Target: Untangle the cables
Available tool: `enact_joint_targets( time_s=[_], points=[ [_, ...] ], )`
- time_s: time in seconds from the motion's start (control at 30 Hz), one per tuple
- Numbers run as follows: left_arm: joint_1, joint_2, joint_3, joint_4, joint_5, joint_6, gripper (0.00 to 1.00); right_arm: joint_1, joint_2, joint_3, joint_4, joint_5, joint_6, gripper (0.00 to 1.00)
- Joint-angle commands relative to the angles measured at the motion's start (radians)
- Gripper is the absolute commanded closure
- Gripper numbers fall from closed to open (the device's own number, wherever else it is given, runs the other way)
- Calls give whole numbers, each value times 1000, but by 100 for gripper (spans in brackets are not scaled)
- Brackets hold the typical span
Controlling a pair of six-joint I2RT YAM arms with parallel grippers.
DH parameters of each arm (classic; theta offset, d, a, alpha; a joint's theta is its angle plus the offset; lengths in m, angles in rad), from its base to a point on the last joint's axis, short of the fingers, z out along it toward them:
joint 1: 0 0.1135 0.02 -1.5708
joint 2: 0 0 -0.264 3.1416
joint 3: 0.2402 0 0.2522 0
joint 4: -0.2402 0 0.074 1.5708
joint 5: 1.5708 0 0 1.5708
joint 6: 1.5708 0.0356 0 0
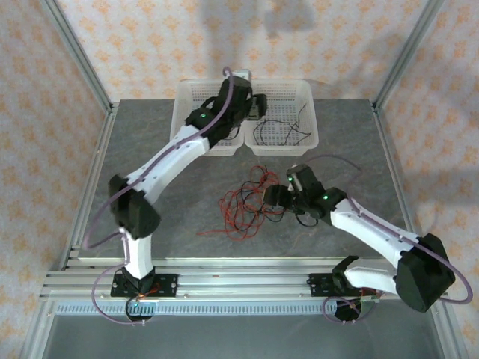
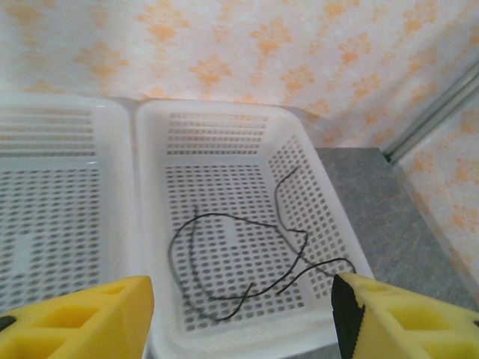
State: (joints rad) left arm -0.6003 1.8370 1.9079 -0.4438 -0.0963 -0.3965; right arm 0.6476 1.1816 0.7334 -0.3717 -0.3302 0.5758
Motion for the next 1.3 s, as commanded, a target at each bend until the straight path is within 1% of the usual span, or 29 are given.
enact_joint_targets(
  time_s=[0.0,0.13,0.23,0.3,0.43,0.6,0.63,0.67,0.73,0.77,0.9,1.0,1.07,1.27],
  points=[
    [10,-139,-165,49,-108,-35,33,104,53,64,21,2,-10,30],
    [34,-308,-370,57,-154,-73,33,231,150,188,-78,86,-161,31],
    [64,-421,-502,56,-175,-105,33,282,229,286,-147,143,-265,31],
    [89,-498,-585,44,-189,-126,33,307,295,355,-187,156,-321,33],
    [137,-631,-714,8,-207,-166,32,351,398,449,-228,170,-387,35],
    [199,-782,-838,-43,-210,-184,31,382,499,517,-249,188,-412,39],
    [205,-803,-854,-51,-209,-209,31,385,513,524,-250,195,-412,41],
    [211,-825,-866,-62,-210,-215,31,384,527,529,-248,201,-409,43],
    [215,-858,-887,-80,-210,-220,31,384,549,538,-241,210,-404,53],
    [215,-872,-895,-88,-211,-224,31,385,557,543,-238,220,-399,61],
    [217,-917,-936,-104,-199,-236,31,384,562,577,-240,260,-386,99],
    [216,-950,-977,-95,-177,-242,31,384,527,632,-270,298,-389,100],
    [216,-976,-1015,-66,-142,-241,31,385,492,683,-296,328,-396,100],
    [215,-1034,-1115,26,-48,-236,34,346,437,879,-381,394,-438,100]
  ],
)
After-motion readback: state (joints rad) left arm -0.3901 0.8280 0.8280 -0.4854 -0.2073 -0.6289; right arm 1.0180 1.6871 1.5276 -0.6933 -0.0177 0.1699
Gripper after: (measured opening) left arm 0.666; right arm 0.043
